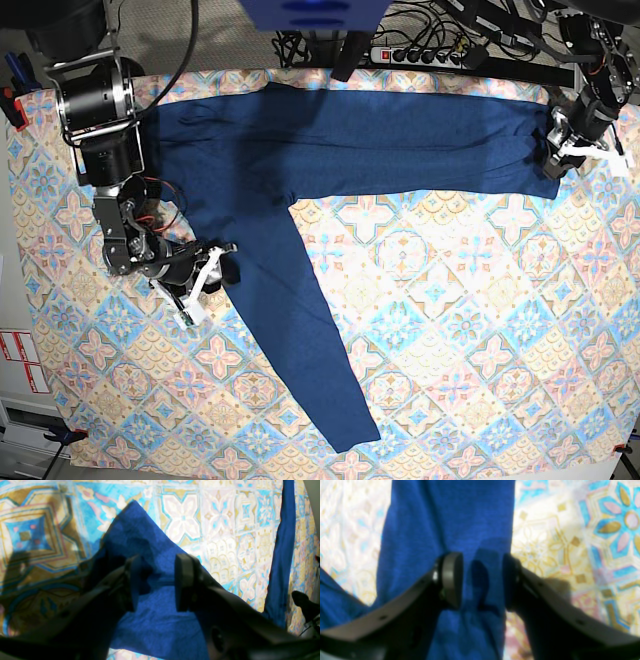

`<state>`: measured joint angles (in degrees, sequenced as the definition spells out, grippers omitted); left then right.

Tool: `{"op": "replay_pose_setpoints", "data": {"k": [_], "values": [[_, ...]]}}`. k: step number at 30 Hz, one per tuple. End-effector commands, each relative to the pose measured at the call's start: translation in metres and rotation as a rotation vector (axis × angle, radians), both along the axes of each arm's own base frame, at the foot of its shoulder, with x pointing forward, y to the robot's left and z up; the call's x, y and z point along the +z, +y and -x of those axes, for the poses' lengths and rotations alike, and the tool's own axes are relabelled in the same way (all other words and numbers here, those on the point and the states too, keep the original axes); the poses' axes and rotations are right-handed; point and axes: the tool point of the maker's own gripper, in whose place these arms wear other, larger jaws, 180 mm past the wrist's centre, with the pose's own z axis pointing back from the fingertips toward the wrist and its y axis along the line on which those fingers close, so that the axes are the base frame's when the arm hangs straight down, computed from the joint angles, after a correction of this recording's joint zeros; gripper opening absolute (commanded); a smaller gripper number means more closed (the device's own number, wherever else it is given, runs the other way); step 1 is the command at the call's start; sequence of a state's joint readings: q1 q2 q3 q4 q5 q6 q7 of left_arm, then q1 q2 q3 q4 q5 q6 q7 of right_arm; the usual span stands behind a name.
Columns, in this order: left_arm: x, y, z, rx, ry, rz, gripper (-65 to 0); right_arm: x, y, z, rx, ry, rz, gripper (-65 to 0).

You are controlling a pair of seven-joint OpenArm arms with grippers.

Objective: Fold the T-shirt properly
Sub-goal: 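Release the folded edges and reposition the right gripper on the sleeve, then lift the sleeve with the right gripper and fold it onto the shirt body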

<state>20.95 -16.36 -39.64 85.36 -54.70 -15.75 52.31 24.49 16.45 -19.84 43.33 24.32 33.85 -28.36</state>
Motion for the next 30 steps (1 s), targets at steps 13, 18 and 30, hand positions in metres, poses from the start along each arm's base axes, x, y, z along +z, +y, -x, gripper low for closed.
{"op": "replay_pose_setpoints", "data": {"k": [13,18,30], "values": [[0.012,0.006,-0.007,-0.006,-0.037,-0.022,-42.5,-0.019,-0.002,-0.002,0.021,0.009,0.068,-40.0],[0.012,0.006,-0.007,-0.006,-0.037,-0.022,-42.5,-0.029,0.024,0.008,0.101,0.028,0.110,-52.3],[0.013,0.008,-0.007,-0.007,-0.037,-0.029,-42.5,0.034,0.079,0.042,0.280,-0.157,0.152,-64.6]]}}
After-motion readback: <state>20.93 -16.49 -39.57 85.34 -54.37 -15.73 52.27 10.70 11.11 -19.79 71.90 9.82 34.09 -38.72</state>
